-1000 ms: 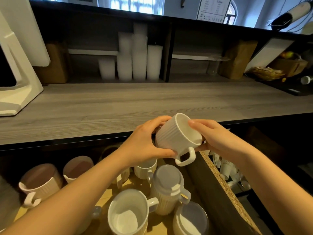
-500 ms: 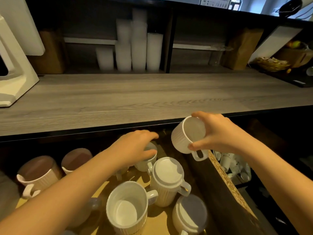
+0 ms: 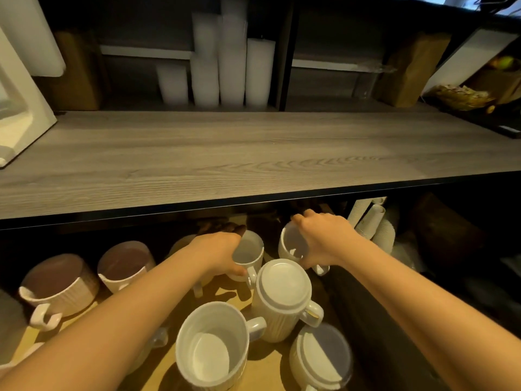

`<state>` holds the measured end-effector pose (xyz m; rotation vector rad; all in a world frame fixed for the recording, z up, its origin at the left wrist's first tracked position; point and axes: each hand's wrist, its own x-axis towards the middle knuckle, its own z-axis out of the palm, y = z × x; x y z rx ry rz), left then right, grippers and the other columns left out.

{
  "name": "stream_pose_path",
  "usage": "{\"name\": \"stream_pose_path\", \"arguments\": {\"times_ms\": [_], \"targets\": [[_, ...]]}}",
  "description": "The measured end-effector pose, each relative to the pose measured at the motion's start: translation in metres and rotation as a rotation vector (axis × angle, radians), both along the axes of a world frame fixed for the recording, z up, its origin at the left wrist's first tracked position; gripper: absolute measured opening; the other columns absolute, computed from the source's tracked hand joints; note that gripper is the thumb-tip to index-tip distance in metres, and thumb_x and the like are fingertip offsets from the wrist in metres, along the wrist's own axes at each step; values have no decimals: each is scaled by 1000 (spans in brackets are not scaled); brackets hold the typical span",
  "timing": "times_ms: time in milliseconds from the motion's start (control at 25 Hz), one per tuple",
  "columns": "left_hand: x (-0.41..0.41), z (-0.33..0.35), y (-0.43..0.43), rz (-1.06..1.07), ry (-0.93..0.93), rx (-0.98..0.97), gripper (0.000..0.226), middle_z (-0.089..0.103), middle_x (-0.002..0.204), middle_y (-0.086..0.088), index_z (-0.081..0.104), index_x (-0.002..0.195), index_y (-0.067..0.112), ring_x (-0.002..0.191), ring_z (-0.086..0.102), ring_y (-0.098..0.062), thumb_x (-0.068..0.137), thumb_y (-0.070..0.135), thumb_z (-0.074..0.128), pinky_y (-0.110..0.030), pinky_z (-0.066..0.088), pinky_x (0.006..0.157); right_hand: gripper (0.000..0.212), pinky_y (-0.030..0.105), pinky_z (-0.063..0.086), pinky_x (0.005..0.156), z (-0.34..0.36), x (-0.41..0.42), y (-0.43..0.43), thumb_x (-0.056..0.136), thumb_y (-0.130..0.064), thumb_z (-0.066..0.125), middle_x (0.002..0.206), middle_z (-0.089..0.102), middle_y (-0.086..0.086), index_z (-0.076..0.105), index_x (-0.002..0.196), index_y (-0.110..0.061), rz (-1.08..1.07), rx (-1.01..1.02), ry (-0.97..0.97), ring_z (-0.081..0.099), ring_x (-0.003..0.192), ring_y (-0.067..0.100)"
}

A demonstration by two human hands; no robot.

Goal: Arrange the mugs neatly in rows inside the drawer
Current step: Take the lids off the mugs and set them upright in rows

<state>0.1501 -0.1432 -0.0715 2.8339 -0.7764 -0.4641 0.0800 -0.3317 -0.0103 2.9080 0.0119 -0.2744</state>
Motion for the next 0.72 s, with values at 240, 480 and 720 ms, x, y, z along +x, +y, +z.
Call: {"name": "stream_pose_path", "arguments": {"times_ms": [240, 480, 720], "targets": [[13, 1, -5, 3, 81, 9, 46, 59, 115, 1, 50, 121, 20, 91, 52, -10, 82, 39, 66, -21, 43, 73, 61, 33, 52, 82, -23, 40, -1, 73, -44, 73, 108, 64, 5, 55, 123, -15, -109, 57, 134, 61, 101, 24], [18, -4, -3, 13, 123, -12, 47, 59, 117, 1, 50, 122, 20, 98, 57, -15, 83, 39, 66, -22, 44, 73, 67, 36, 46, 93, -28, 57, 2, 76, -50, 68, 118, 60, 6, 46, 130, -16, -171, 62, 195, 56, 111, 27], [12, -6, 1, 17, 75, -65, 36, 62, 108, 1, 54, 114, 21, 89, 59, -13, 84, 38, 64, -22, 49, 73, 59, 34, 49, 88, -29, 42, 1, 79, -46, 67, 116, 62, 7, 51, 126, -15, -132, 86, 110, 59, 106, 26]]}}
